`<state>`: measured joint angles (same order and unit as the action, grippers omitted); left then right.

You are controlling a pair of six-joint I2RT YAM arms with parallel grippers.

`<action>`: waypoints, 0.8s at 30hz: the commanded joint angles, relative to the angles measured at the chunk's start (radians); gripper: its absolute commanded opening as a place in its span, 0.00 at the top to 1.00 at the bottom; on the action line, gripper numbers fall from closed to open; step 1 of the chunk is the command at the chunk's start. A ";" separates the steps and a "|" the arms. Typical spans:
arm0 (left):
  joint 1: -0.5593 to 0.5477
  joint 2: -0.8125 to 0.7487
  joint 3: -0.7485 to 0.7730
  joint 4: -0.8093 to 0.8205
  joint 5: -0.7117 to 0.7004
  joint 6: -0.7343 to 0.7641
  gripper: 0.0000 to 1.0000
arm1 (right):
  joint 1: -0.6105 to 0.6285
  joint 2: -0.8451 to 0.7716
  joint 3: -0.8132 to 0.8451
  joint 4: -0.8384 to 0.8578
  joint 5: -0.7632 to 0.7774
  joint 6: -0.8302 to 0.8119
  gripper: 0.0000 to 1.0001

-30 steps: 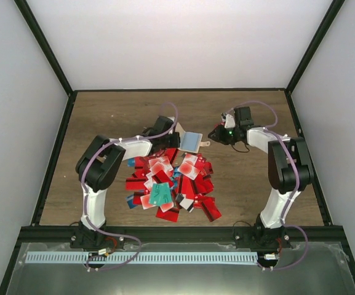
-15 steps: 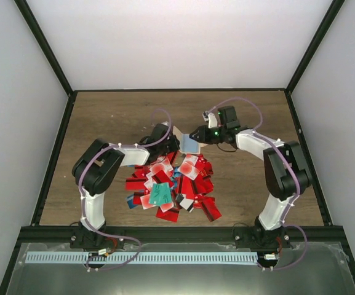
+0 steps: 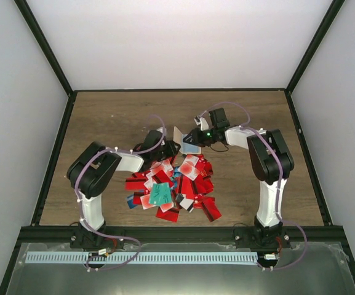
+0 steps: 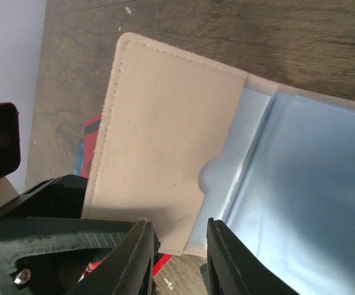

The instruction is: Put the credit cards into the card holder

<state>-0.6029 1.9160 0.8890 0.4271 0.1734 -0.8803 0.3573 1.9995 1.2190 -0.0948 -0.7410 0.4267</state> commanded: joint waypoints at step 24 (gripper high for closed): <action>-0.038 -0.645 -0.221 -0.782 -0.114 0.294 0.17 | 0.098 0.080 0.083 0.030 -0.093 -0.051 0.69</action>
<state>-0.6018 1.3468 0.7136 -0.1051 0.1116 -0.6113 0.4416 2.0682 1.2839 -0.0734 -0.8188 0.3962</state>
